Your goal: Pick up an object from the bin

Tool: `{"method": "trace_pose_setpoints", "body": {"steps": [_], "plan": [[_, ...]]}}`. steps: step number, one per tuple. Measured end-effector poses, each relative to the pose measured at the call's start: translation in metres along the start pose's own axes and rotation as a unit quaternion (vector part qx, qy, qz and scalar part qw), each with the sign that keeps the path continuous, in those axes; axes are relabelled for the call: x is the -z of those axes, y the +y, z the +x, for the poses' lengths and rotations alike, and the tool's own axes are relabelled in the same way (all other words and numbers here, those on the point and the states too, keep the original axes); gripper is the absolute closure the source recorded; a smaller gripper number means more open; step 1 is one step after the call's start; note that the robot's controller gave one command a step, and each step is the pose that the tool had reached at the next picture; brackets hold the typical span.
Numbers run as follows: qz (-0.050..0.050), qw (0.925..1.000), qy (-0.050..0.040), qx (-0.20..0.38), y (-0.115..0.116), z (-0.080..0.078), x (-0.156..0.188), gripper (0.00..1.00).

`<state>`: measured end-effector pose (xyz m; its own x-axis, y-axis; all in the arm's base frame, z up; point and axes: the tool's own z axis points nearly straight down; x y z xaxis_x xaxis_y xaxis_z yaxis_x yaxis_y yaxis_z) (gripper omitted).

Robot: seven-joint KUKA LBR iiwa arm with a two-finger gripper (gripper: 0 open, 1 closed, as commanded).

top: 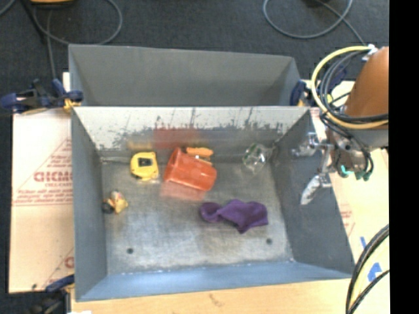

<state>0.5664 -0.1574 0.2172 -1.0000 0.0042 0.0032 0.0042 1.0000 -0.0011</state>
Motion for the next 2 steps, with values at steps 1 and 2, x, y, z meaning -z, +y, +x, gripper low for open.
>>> {"method": "trace_pose_setpoints", "body": {"steps": [1, 2], "plan": [[0.001, 1.0000, -0.0039, 0.002, 0.001, -0.002, 0.005, 0.00], [0.001, 0.9993, -0.0052, 0.037, 0.000, 0.034, -0.056, 0.00]]}}
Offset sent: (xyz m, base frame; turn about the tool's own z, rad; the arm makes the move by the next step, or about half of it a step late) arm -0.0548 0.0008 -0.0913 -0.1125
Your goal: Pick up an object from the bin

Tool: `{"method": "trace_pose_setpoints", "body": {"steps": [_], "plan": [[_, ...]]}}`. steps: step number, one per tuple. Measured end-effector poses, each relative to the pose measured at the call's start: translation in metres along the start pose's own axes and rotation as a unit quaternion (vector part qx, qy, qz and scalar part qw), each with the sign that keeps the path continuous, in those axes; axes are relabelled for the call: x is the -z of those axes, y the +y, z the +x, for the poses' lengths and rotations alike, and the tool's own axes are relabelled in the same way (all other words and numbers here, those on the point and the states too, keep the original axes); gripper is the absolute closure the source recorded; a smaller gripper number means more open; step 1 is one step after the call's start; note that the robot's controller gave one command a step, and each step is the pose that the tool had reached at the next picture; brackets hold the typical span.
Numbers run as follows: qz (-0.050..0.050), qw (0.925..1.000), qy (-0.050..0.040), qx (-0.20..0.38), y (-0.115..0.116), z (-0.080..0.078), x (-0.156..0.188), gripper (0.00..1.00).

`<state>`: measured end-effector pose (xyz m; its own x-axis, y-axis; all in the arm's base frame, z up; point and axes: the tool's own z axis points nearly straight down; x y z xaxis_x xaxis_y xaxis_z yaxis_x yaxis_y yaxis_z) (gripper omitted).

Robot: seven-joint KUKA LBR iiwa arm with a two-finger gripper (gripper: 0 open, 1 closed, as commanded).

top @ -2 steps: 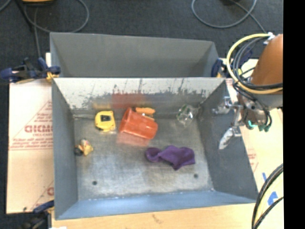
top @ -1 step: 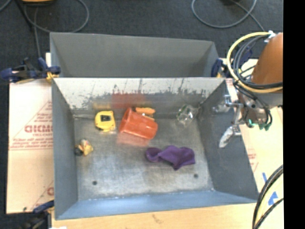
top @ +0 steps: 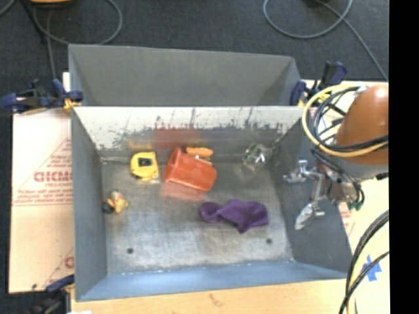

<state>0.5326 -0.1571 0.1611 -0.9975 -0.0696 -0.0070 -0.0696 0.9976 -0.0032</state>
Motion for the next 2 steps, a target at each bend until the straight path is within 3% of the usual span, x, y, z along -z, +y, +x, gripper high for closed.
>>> {"method": "trace_pose_setpoints", "body": {"steps": [1, 2], "plan": [[-0.003, 1.0000, 0.0075, 0.006, 0.018, 0.057, -0.003, 0.00], [0.000, 0.9995, -0.0022, -0.033, 0.043, 0.035, -0.043, 0.00]]}}
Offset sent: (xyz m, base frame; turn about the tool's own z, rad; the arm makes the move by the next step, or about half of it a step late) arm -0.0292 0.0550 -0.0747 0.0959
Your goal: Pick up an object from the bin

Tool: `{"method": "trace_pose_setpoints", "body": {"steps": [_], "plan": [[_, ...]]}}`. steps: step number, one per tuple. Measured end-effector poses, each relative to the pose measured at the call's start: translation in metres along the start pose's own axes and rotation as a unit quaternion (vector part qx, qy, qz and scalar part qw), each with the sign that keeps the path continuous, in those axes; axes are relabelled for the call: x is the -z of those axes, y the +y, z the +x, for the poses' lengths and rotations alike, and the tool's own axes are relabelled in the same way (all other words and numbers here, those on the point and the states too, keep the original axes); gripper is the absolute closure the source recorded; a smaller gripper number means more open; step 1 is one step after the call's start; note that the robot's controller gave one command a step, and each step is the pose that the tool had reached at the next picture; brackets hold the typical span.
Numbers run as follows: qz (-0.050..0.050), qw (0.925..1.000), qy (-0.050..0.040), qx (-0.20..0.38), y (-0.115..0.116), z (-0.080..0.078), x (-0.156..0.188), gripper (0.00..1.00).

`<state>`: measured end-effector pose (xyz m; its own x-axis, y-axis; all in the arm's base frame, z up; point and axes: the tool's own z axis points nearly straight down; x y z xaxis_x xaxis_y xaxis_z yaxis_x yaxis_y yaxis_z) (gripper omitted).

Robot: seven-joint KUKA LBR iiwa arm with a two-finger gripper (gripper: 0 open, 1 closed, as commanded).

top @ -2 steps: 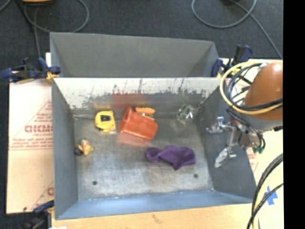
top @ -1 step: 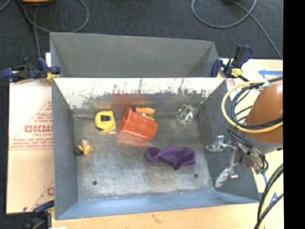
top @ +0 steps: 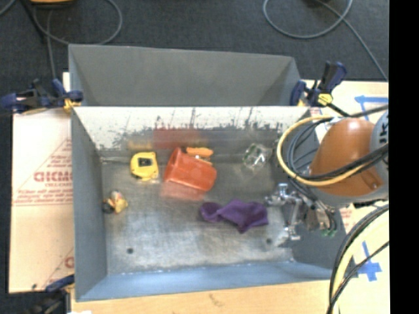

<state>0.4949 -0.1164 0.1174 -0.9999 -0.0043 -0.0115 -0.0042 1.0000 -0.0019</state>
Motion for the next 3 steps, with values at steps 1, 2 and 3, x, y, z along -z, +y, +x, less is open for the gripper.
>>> {"method": "trace_pose_setpoints", "body": {"steps": [1, 2, 3], "plan": [[-0.002, 0.9993, 0.0088, -0.036, 0.007, -0.040, 0.022, 0.00], [0.001, 0.9973, 0.0053, 0.073, 0.075, -0.050, -0.039, 1.00], [0.001, 0.9972, 0.0053, 0.074, 0.075, -0.050, -0.039, 1.00]]}}
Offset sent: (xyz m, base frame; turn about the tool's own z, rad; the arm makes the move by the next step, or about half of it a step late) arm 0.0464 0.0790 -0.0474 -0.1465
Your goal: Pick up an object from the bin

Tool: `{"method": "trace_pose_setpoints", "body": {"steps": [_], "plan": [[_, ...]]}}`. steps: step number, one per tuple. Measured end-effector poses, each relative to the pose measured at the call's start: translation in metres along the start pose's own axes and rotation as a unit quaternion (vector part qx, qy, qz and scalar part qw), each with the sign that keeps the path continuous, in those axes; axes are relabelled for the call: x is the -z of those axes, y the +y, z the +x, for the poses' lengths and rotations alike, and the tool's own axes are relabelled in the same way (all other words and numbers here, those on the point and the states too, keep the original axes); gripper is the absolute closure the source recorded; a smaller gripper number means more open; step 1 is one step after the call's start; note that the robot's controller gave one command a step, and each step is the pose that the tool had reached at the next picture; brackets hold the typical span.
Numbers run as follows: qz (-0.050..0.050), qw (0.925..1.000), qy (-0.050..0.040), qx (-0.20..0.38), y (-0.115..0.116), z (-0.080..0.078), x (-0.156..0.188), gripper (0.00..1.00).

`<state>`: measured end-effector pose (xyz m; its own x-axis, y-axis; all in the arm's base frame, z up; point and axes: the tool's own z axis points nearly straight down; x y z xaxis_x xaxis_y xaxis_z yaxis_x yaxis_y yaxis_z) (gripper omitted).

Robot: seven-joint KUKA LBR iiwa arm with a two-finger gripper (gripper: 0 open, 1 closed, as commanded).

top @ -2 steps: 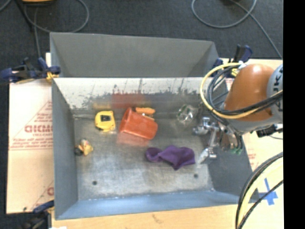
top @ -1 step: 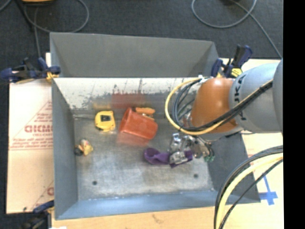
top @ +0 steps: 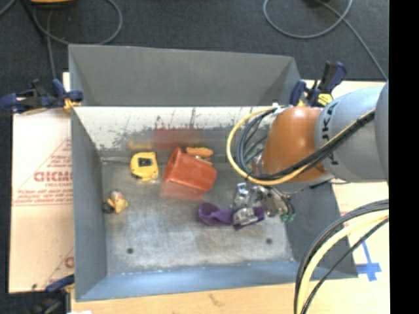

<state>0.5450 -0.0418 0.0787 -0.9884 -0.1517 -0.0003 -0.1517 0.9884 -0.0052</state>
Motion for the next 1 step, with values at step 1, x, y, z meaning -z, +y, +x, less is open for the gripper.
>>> {"method": "trace_pose_setpoints", "body": {"steps": [1], "plan": [[-0.002, 0.9996, -0.0033, -0.029, -0.0053, -0.0058, 0.1633, 1.00]]}}
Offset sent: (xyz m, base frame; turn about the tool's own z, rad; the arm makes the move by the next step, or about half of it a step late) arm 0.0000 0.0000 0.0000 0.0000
